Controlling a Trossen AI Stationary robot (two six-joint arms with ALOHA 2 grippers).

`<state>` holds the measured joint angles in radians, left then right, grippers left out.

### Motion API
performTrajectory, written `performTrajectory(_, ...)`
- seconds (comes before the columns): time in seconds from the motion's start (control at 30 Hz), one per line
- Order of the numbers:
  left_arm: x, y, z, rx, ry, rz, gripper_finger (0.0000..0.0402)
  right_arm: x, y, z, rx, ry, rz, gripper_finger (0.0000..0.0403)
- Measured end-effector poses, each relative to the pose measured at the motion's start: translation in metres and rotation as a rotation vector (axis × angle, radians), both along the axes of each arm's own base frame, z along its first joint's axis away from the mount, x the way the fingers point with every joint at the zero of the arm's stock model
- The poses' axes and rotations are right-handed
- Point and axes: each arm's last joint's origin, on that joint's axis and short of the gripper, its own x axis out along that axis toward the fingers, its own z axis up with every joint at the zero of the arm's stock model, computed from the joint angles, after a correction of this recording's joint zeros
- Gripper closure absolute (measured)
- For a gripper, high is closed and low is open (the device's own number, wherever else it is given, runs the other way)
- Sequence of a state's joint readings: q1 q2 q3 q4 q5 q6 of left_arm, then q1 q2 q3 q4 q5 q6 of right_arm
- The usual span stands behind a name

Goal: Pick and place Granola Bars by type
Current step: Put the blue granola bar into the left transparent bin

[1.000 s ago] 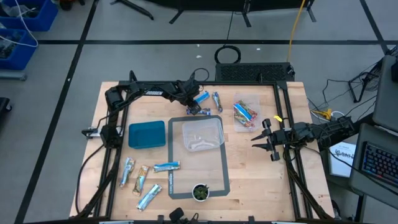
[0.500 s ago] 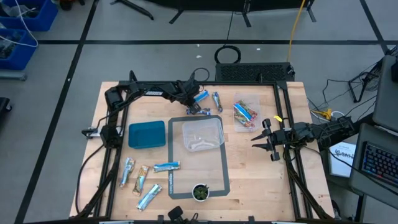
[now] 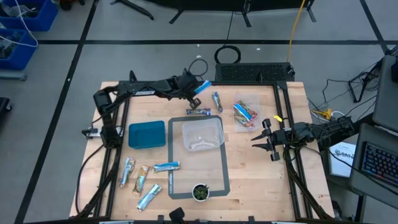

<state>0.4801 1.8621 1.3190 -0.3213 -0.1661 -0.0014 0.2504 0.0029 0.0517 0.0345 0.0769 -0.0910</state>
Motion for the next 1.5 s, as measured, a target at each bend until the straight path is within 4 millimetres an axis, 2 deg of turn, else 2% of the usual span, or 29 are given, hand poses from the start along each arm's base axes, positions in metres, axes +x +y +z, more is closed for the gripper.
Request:
performTrajectory(0.17,0.003,-0.027,0.033,0.078,-0.073,-0.073,0.0400,0.000,0.000,0.000,0.000,0.000,0.000,0.0308)
performTrajectory(0.4,0.009,-0.086,0.074,0.199,-0.156,-0.243,0.0400,0.000,0.000,0.000,0.000,0.000,0.000,0.0307)
performTrajectory(0.57,0.007,-0.125,0.093,0.257,-0.197,-0.297,0.0400,0.000,0.000,0.000,0.000,0.000,0.000,0.0309)
performTrajectory(0.67,0.005,-0.140,0.100,0.277,-0.208,-0.314,0.0400,0.000,0.000,0.000,0.000,0.000,0.000,0.0307)
performTrajectory(0.83,0.001,-0.155,0.108,0.281,-0.230,-0.342,0.0400,0.000,0.000,0.000,0.000,0.000,0.000,0.0305)
performTrajectory(1.1,0.003,-0.171,0.109,0.260,-0.264,-0.349,0.0401,0.000,0.000,0.000,0.000,0.000,0.000,0.0309)
performTrajectory(1.27,0.003,-0.182,0.099,0.260,-0.322,-0.388,0.0401,0.000,0.000,0.000,0.000,0.000,0.000,0.0307)
performTrajectory(1.4,-0.009,-0.189,0.095,0.248,-0.448,-0.442,0.0401,0.000,0.000,0.000,0.000,0.000,0.000,0.0309)
performTrajectory(1.5,-0.026,-0.192,0.086,0.249,-0.503,-0.442,0.0401,0.000,0.000,0.000,0.000,-0.001,0.000,0.0307)
